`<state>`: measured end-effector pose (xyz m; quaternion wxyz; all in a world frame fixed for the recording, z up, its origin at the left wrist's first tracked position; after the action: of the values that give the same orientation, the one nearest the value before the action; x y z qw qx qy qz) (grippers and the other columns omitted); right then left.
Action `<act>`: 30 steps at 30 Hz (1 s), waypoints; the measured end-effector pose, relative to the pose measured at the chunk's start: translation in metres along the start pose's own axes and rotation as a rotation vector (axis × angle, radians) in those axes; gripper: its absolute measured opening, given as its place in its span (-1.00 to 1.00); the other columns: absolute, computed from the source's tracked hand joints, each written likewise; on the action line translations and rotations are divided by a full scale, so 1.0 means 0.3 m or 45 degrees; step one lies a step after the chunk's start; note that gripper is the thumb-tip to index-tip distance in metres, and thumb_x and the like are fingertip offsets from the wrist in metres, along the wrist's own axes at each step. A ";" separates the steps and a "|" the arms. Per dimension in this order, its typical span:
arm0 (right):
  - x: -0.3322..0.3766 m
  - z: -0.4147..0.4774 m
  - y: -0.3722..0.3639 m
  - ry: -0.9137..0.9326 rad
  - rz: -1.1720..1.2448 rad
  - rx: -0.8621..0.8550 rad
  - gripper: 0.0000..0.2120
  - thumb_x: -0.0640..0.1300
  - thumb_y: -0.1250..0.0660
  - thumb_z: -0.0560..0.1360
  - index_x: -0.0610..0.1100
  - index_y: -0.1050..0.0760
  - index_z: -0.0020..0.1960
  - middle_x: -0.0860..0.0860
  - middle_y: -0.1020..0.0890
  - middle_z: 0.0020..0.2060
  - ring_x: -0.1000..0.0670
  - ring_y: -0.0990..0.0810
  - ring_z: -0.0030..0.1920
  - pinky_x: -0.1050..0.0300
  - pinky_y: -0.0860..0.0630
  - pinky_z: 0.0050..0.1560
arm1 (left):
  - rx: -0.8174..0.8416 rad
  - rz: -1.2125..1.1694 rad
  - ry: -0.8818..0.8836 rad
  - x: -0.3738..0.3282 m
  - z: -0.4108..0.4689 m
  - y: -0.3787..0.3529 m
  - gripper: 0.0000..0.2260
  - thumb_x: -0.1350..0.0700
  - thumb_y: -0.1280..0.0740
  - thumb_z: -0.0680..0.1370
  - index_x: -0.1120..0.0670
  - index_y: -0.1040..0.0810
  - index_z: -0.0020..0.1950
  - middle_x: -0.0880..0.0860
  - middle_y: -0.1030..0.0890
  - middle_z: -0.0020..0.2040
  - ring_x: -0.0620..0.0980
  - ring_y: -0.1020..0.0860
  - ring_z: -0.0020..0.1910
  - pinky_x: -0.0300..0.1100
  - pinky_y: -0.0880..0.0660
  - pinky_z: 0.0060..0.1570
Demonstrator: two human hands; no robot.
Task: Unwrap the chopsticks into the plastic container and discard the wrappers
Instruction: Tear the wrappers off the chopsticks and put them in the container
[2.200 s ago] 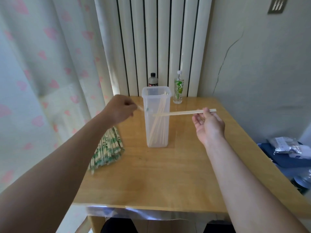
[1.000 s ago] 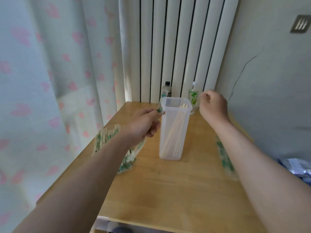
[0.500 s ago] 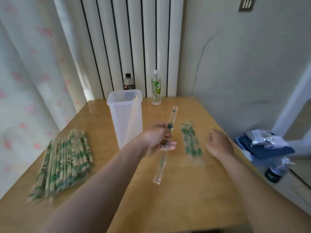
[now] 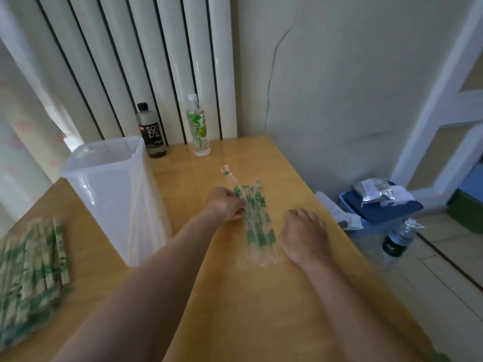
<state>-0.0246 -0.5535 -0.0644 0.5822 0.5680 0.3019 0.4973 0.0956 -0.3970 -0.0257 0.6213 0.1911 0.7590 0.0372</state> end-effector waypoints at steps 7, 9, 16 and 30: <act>0.004 0.006 -0.001 -0.021 -0.003 0.023 -0.79 -0.09 -0.12 0.65 -0.08 -0.45 0.22 -0.04 -0.52 0.23 -0.13 -0.44 0.28 -0.06 -0.36 0.29 | -0.080 0.208 -0.059 0.040 0.049 -0.031 -0.84 0.11 -0.54 0.48 0.13 -0.64 -0.22 0.11 -0.67 -0.23 0.02 -0.63 -0.25 -0.19 -0.55 -0.35; 0.005 0.004 -0.001 -0.027 -0.002 0.018 -0.78 -0.09 -0.12 0.64 -0.07 -0.45 0.22 -0.03 -0.52 0.23 -0.12 -0.44 0.28 -0.06 -0.35 0.28 | -0.074 0.191 -0.067 0.051 0.047 -0.022 -0.84 0.08 -0.51 0.51 0.13 -0.66 -0.20 0.09 -0.66 -0.25 0.01 -0.62 -0.26 -0.22 -0.51 -0.38; 0.007 -0.004 -0.001 -0.017 0.010 0.004 -0.76 -0.11 -0.11 0.64 -0.09 -0.45 0.25 -0.04 -0.52 0.24 -0.13 -0.44 0.27 -0.05 -0.35 0.26 | -0.086 0.207 -0.231 0.088 0.033 -0.030 -0.90 0.02 -0.38 0.60 0.01 -0.64 -0.05 0.03 -0.63 -0.23 -0.03 -0.55 -0.34 -0.11 -0.56 -0.27; 0.009 -0.002 -0.004 -0.021 0.006 -0.005 -0.76 -0.10 -0.12 0.64 -0.08 -0.45 0.25 -0.02 -0.51 0.24 -0.10 -0.43 0.27 -0.04 -0.33 0.27 | 0.149 0.242 -0.134 0.066 0.039 -0.022 -0.58 0.11 -0.46 0.56 0.12 -0.51 0.41 0.05 -0.55 -0.23 -0.03 -0.51 -0.34 -0.24 -0.49 -0.39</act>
<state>-0.0241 -0.5508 -0.0650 0.5844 0.5718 0.2948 0.4946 0.1023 -0.3985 -0.0487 0.6418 0.2997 0.7046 0.0415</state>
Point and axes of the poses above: each hand's wrist, its own z-axis towards the middle knuckle, its own y-axis out of the back of the hand, x = y × z, the point moved 1 cm from there along z, towards the middle knuckle
